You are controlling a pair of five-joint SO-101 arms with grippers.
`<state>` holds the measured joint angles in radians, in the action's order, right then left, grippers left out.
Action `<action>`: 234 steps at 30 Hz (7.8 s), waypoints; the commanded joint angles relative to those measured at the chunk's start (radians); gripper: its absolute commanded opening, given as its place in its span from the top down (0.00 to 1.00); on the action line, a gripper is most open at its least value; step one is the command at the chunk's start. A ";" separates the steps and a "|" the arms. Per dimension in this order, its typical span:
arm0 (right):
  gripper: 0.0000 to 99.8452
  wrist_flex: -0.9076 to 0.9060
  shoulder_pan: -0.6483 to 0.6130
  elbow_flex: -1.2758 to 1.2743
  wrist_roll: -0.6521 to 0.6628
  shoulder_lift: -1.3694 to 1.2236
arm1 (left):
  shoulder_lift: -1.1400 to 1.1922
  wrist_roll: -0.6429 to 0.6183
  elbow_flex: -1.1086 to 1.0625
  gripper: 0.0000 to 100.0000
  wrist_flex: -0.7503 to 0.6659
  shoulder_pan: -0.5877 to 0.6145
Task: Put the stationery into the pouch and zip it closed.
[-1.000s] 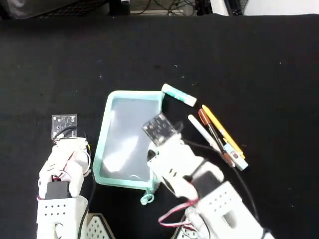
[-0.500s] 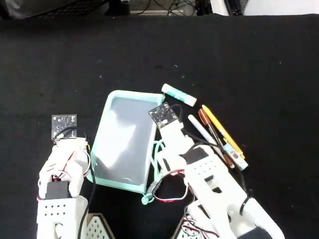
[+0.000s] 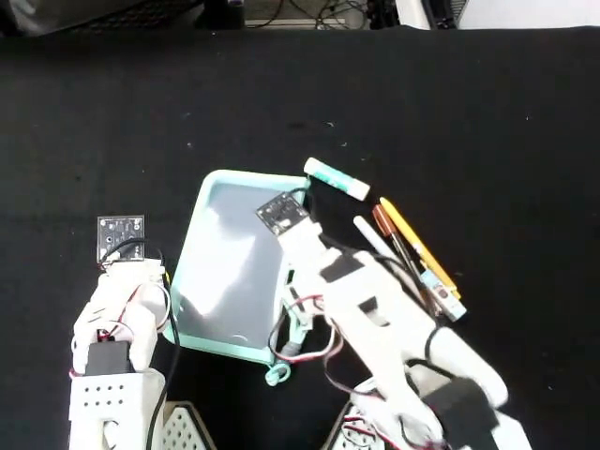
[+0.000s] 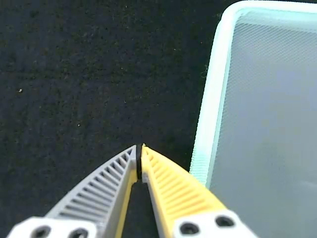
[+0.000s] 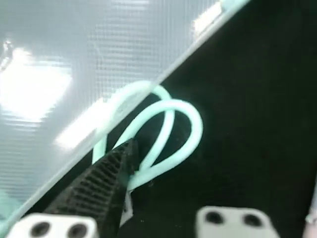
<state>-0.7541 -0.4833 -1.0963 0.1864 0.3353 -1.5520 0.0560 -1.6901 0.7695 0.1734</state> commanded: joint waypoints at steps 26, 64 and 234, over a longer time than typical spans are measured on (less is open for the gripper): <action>0.67 -0.439 0.339 -0.196 0.353 0.831 | -0.008 0.009 -0.018 0.97 -0.012 -0.018; 0.75 -0.141 -0.107 -0.091 0.555 0.113 | -0.008 0.009 -0.018 0.97 -0.012 -0.015; 0.65 -0.345 -0.092 -0.120 0.756 0.444 | -0.008 0.009 -0.018 0.97 -0.012 -0.013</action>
<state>-1.1147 -0.5646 -1.2359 0.8968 0.7833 -1.5520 0.0560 -1.6901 0.7695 0.1642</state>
